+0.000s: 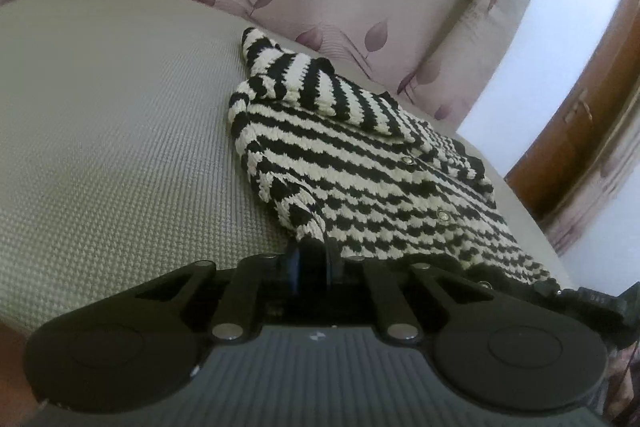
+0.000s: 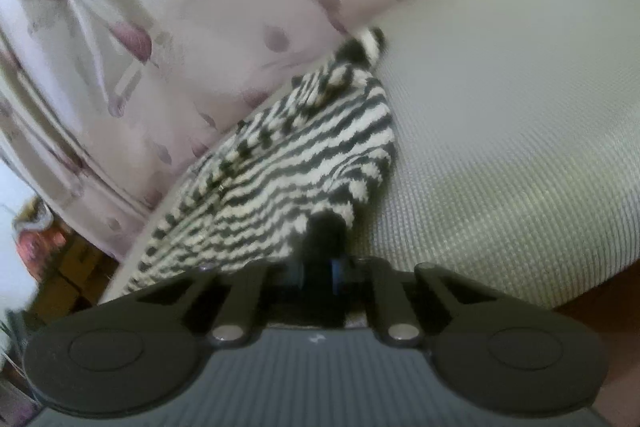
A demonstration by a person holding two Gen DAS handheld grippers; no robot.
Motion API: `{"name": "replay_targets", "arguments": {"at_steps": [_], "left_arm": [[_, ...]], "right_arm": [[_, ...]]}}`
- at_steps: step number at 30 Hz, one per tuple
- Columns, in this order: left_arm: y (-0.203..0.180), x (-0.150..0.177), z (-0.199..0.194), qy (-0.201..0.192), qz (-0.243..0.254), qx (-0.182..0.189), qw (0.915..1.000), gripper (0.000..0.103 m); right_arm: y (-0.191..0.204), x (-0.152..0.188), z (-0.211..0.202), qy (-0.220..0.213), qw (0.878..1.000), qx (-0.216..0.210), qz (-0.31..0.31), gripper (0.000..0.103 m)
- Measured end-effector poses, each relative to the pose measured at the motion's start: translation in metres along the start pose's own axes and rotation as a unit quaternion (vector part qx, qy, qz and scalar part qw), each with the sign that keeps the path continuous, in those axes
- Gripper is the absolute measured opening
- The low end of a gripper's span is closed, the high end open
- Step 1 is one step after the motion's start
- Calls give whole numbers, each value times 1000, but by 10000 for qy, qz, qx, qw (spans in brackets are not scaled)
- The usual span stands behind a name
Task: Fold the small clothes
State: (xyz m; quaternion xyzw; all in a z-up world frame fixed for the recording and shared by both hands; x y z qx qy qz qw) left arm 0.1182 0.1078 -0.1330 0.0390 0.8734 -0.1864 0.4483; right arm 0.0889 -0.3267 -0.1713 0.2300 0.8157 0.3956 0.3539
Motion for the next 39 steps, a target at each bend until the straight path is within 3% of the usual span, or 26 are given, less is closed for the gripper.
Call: {"name": "replay_targets", "arguments": {"at_steps": [4, 6, 8, 11, 13, 15, 16, 17, 18, 20, 23, 29, 39], "left_arm": [[3, 0, 3, 106, 53, 138, 9998, 16], [4, -1, 4, 127, -33, 252, 9996, 28], [2, -3, 5, 103, -195, 496, 9985, 55], [-7, -7, 10, 74, -120, 662, 9977, 76], [-15, -9, 15, 91, 13, 705, 9975, 85], [-17, -10, 17, 54, 41, 679, 9977, 78], [-16, -10, 19, 58, 69, 581, 9983, 54], [-14, -9, 21, 113, 94, 453, 9989, 14], [-8, -7, 24, 239, 52, 280, 9993, 10], [0, -6, 22, 162, -219, 417, 9988, 10], [1, -6, 15, 45, -170, 227, 9996, 10], [11, -19, -8, -424, -606, 239, 9970, 10], [2, -36, -26, -756, -585, 281, 9950, 10]], "right_arm": [[-3, 0, -1, 77, 10000, -16, 15, 11], [-3, 0, 0, 152, 9998, -93, 101, 12], [-4, -2, 1, 217, 9994, -141, 217, 15], [-2, -1, 4, 193, 9995, -107, 210, 15], [1, -1, 7, 188, 9996, -69, 179, 17], [2, -1, 10, 186, 9996, -96, 182, 19], [2, -1, 11, 181, 9996, -101, 205, 19], [2, -1, 12, 168, 9996, -105, 213, 19], [2, -1, 13, 149, 9996, -94, 203, 18], [2, -1, 13, 140, 9997, -72, 164, 16], [1, -1, 13, 165, 9998, -35, 137, 10], [4, -5, 3, 135, 9969, -538, 564, 10], [25, -11, -7, -8, 9910, -1001, 888, 10]]}}
Point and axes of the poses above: each gripper's, at about its wrist camera, not at the fingertips, and z roughly the way its jaws point, y to its left, x to its underside, the point moved 7 cm from there along z, roughly the way its jaws point, and after that the axes turned 13 degrees about z, right-handed, at the moved point
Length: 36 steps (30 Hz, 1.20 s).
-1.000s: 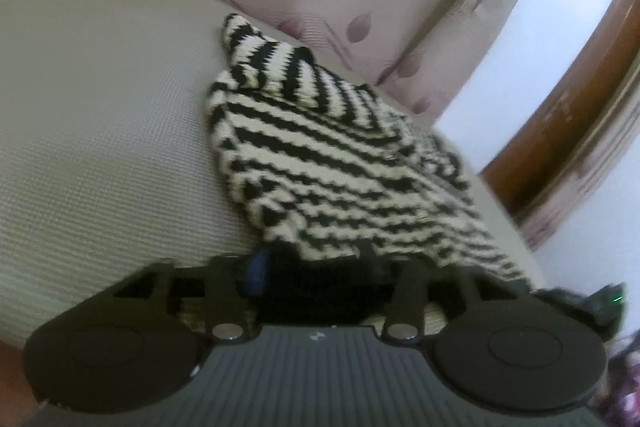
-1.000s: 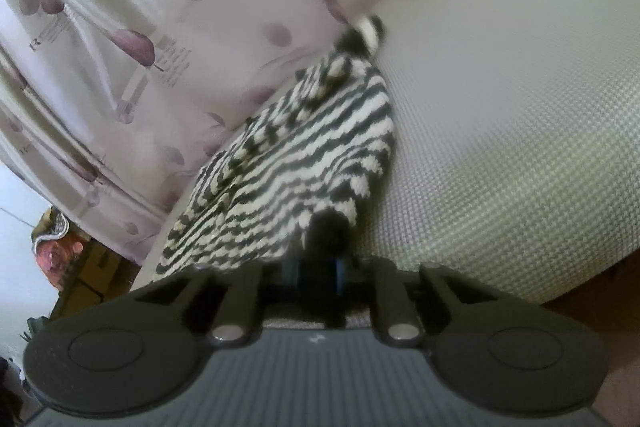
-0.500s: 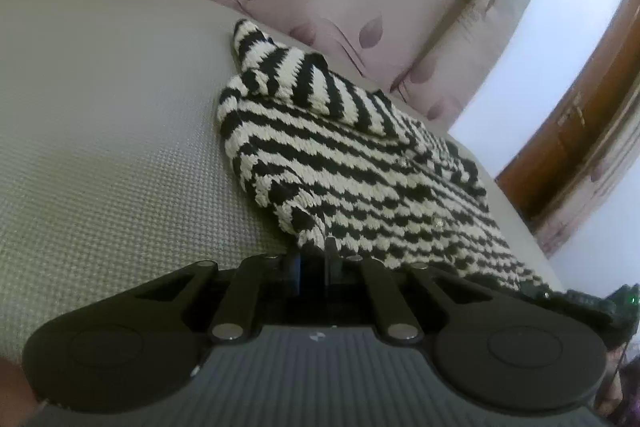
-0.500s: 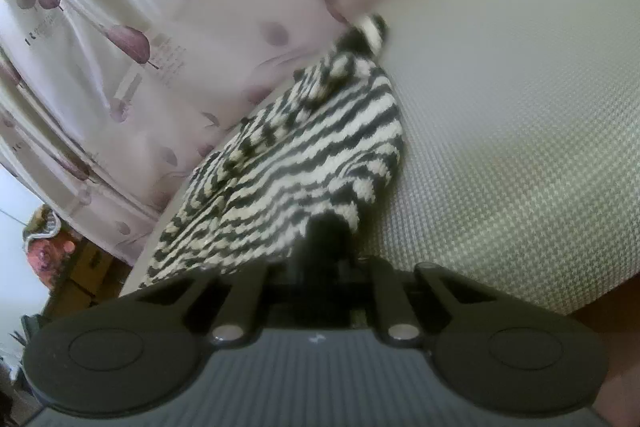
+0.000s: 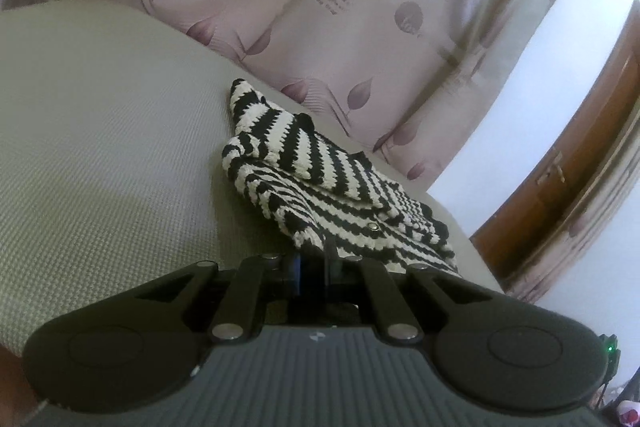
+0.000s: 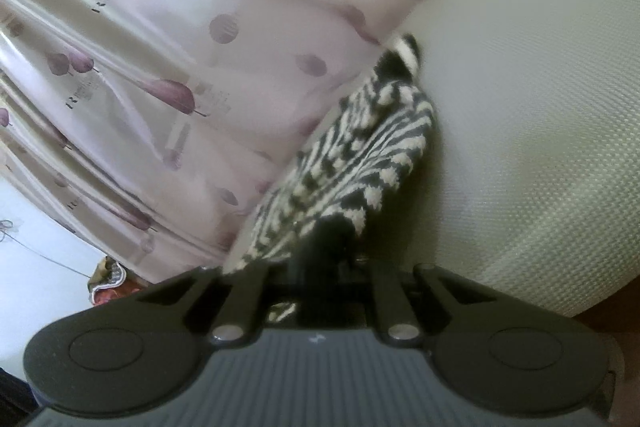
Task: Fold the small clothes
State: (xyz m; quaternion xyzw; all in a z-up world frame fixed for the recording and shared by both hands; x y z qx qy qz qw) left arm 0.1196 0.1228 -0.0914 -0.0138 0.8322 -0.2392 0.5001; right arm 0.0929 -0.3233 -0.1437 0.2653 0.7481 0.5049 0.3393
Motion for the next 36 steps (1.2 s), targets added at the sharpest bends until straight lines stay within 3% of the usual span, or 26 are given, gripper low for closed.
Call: {"name": "replay_targets", "arguments": {"at_steps": [9, 17, 22, 28, 36], "left_arm": [[-6, -26, 6, -249, -58, 42, 9997, 10], [-9, -81, 38, -556, 74, -50, 9984, 10], [5, -122, 80, -783, 33, -305, 9965, 10], [31, -155, 145, -801, 70, -837, 9932, 10], [60, -165, 222, -408, 181, -1283, 9907, 11]], "right_arm": [[17, -19, 1, -118, 9995, -267, 152, 10], [39, -63, 27, -207, 9988, -413, 148, 10], [48, -118, 67, -264, 9991, -319, -3, 10], [33, -181, 129, -249, 9996, 7, 155, 10], [1, -224, 212, -132, 9979, 526, 360, 12]]}}
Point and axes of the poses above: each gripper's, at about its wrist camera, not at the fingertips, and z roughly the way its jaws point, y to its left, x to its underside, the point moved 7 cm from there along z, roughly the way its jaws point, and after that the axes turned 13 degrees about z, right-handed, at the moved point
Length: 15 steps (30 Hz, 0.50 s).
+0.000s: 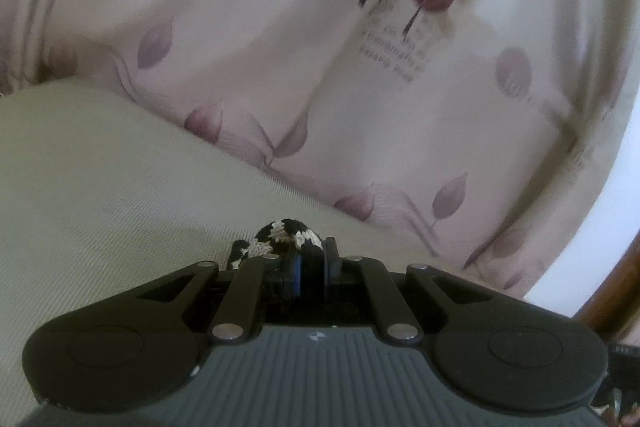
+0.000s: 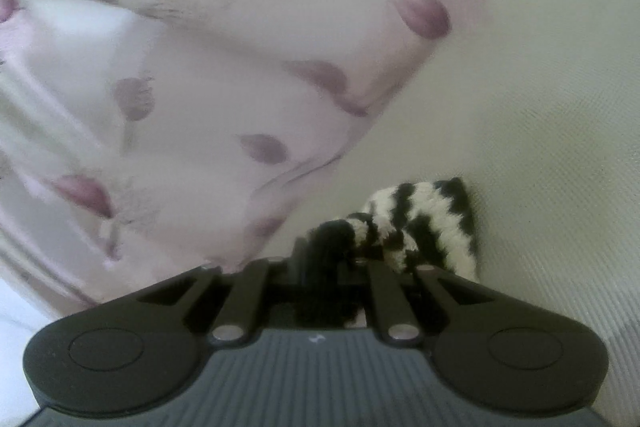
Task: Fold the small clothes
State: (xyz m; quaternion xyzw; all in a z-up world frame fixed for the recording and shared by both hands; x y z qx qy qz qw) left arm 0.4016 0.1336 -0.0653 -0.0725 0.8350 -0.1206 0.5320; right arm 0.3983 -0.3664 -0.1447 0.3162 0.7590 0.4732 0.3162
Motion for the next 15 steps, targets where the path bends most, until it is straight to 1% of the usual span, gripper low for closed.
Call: {"name": "replay_targets", "arguments": {"at_steps": [2, 3, 4, 5, 6, 7, 8, 9, 10, 11, 12, 14, 15], "left_arm": [[3, 4, 7, 32, 82, -107, 9999, 13], [4, 6, 11, 74, 118, -105, 9998, 14], [5, 9, 13, 129, 107, -97, 9998, 17], [8, 10, 15, 157, 54, -102, 9998, 22], [10, 13, 15, 183, -44, -63, 9998, 27], [12, 13, 16, 214, -127, -14, 9997, 44], [13, 13, 19, 236, -213, 44, 9995, 65], [16, 11, 17, 167, -312, 44, 9994, 76], [18, 9, 12, 13, -359, -46, 9993, 93], [20, 6, 8, -157, -381, -128, 9991, 102], [21, 2, 2, -283, -405, -168, 9986, 102], [23, -2, -1, -294, -454, -25, 9985, 102], [25, -4, -4, -273, -420, -63, 9987, 102]], "right_arm": [[-8, -5, 16, 25, 10000, -26, 63, 14], [-11, -7, 23, 105, 9998, -64, 186, 16], [-17, -10, 28, 164, 9990, -104, 399, 26], [-22, -13, 28, 101, 9978, -166, 626, 33], [-26, -16, 23, -47, 9965, -271, 791, 52], [-31, -19, 18, -191, 9943, -424, 959, 76], [-35, -20, 11, -315, 9903, -653, 1188, 86], [-40, -22, 3, -426, 9851, -848, 1436, 90], [-45, -23, -5, -535, 9802, -975, 1635, 90], [-48, -23, -12, -596, 9787, -1016, 1680, 90], [-48, -21, -18, -623, 9804, -993, 1582, 90], [-43, -14, -30, -635, 9884, -787, 1133, 90], [-40, -10, -34, -618, 9922, -643, 868, 90]]}}
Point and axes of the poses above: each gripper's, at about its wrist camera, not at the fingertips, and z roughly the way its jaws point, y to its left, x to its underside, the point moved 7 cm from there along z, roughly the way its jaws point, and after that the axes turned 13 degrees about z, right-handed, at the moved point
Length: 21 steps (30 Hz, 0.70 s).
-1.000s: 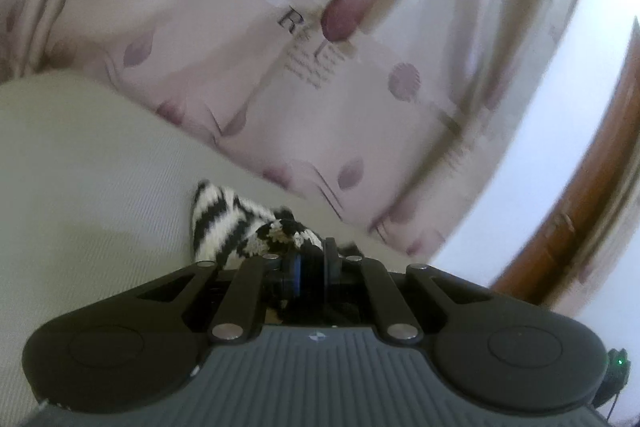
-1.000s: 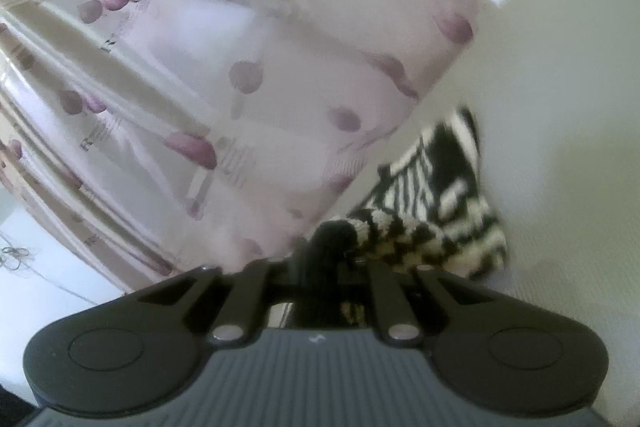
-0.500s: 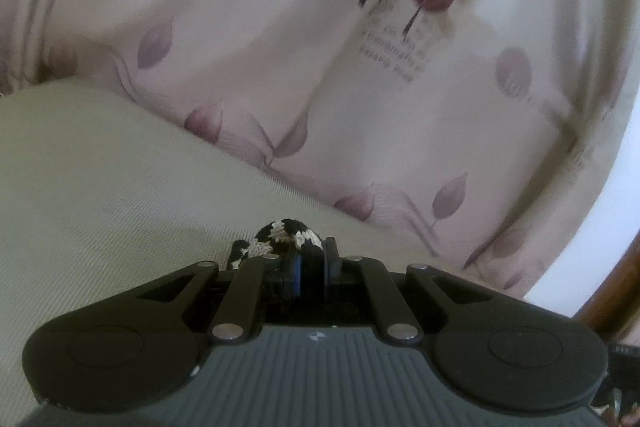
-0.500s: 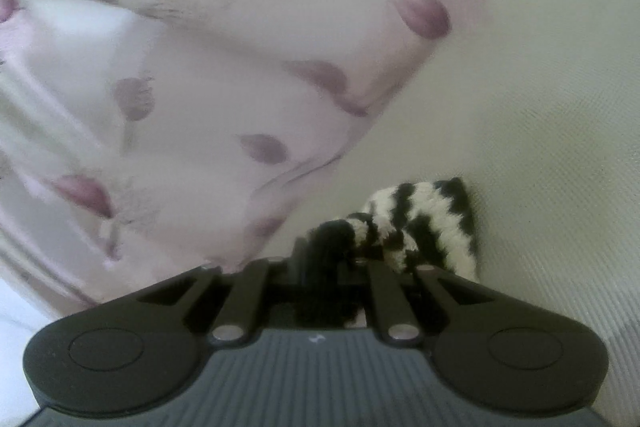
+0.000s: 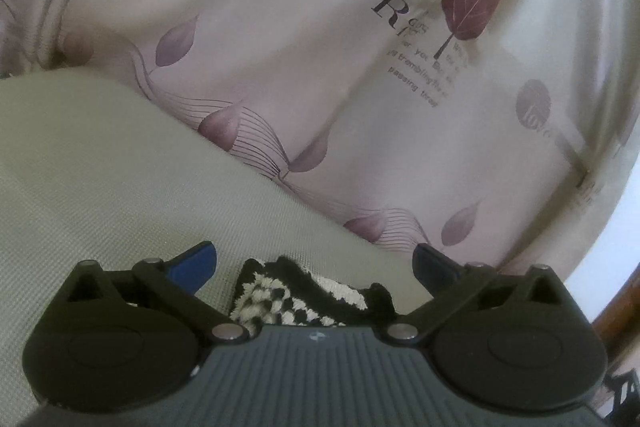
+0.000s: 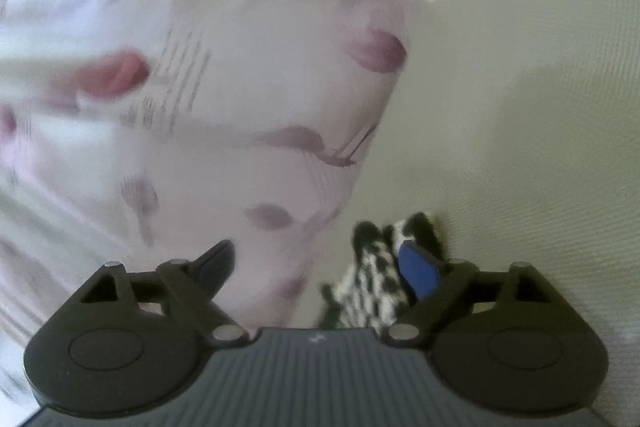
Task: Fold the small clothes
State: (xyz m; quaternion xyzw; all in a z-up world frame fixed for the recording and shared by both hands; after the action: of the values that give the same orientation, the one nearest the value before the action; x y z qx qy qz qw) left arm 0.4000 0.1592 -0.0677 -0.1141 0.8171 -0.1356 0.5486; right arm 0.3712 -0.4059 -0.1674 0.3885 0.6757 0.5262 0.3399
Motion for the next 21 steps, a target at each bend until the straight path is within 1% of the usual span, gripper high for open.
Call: {"name": "replay_targets", "arguments": {"at_steps": [2, 3, 4, 6, 8, 9, 10, 11, 12, 13, 14, 15, 16, 18, 19, 20, 21], "left_arm": [[3, -1, -7, -19, 116, -65, 9999, 102], [5, 0, -12, -1, 183, -71, 9998, 102], [7, 2, -16, 72, 255, -85, 9996, 102], [10, 12, -24, 261, 381, -100, 9989, 102], [14, 26, -29, 476, 554, -126, 9972, 100], [14, 34, -32, 591, 639, -95, 9962, 98], [14, 41, -33, 687, 697, -8, 9952, 93], [14, 48, -35, 772, 746, 75, 9942, 84], [13, 54, -36, 860, 784, 134, 9931, 77], [12, 60, -37, 938, 784, 203, 9923, 64], [11, 65, -36, 1012, 773, 302, 9914, 48], [9, 70, -35, 1117, 779, 407, 9898, 41], [8, 73, -35, 1157, 814, 415, 9891, 34], [9, 76, -37, 1112, 887, 398, 9890, 33], [10, 76, -37, 1095, 859, 401, 9895, 30], [12, 76, -37, 1079, 805, 394, 9901, 26], [14, 77, -39, 1074, 772, 379, 9905, 25]], "right_arm": [[6, 11, -5, 104, 9974, 338, -623, 90], [8, 20, -6, 176, 9936, 541, -972, 90], [10, 29, -7, 227, 9872, 769, -1376, 90], [11, 47, -6, 260, 9693, 1210, -2126, 89], [4, 64, -9, 390, 9513, 1569, -2625, 71], [1, 72, -7, 480, 9469, 1661, -2712, 45], [-4, 78, -8, 567, 9430, 1761, -2767, 35], [-7, 82, -10, 545, 9399, 1815, -2841, 35], [-8, 85, -13, 497, 9392, 1788, -2890, 32], [-8, 85, -15, 471, 9406, 1758, -2868, 31], [-8, 84, -16, 464, 9423, 1748, -2816, 31], [-9, 81, -16, 472, 9439, 1746, -2764, 31], [-10, 80, -17, 484, 9459, 1730, -2703, 31], [-11, 79, -19, 560, 9497, 1600, -2633, 33], [-11, 80, -22, 569, 9513, 1552, -2602, 42], [-10, 81, -24, 601, 9522, 1512, -2586, 48], [-10, 84, -27, 660, 9524, 1442, -2605, 60]]}}
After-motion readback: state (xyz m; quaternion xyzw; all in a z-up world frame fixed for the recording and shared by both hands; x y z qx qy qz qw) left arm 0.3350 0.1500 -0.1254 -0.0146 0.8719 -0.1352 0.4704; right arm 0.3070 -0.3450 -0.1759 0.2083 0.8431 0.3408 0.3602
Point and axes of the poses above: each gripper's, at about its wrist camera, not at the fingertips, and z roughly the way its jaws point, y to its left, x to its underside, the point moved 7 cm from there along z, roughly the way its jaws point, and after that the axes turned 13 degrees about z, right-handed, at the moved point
